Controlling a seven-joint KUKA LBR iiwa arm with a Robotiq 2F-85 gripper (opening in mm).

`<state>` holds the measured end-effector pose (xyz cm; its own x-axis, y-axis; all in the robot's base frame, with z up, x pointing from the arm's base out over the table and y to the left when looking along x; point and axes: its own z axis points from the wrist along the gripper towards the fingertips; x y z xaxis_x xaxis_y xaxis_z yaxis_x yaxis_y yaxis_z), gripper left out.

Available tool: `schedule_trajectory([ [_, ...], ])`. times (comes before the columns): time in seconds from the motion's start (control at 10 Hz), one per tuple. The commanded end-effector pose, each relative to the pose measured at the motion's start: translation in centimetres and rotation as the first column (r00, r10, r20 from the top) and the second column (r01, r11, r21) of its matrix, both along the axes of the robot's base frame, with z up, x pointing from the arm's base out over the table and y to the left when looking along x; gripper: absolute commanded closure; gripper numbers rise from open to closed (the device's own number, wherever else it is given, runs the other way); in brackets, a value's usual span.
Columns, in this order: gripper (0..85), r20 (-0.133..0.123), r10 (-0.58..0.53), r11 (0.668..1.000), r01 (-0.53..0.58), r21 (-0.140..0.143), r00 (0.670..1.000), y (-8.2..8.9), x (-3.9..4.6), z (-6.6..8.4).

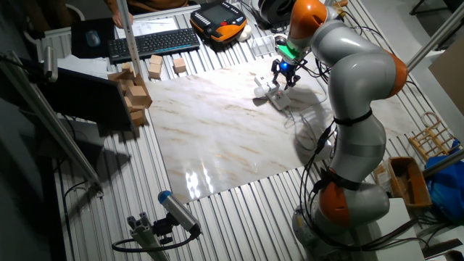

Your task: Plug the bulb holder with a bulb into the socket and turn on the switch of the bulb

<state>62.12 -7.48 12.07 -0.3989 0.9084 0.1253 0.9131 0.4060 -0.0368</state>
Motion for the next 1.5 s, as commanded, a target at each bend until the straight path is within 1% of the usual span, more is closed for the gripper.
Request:
schedule_trajectory([
  [0.0,17.0,-0.002,-0.001,1.0,0.001,0.001,1.0,0.0,-0.04,0.0],
  [0.3,17.0,-0.015,-0.001,1.0,0.001,0.017,1.0,0.0,-0.24,-0.2],
  [0.5,17.0,-0.017,0.002,1.0,-0.002,0.021,1.0,0.1,-0.6,-0.3],
  [0.6,17.0,-0.022,0.0,1.0,0.001,0.023,1.0,0.2,-0.81,-0.2],
  [0.8,17.0,-0.021,0.003,1.0,-0.002,0.022,1.0,-0.1,-1.1,-0.2],
  [1.1,17.0,-0.019,0.01,1.0,-0.01,0.026,1.0,-0.3,-1.46,-0.8],
  [1.4,17.0,-0.014,0.013,1.0,-0.012,0.028,1.0,-0.3,-1.59,-0.9],
])
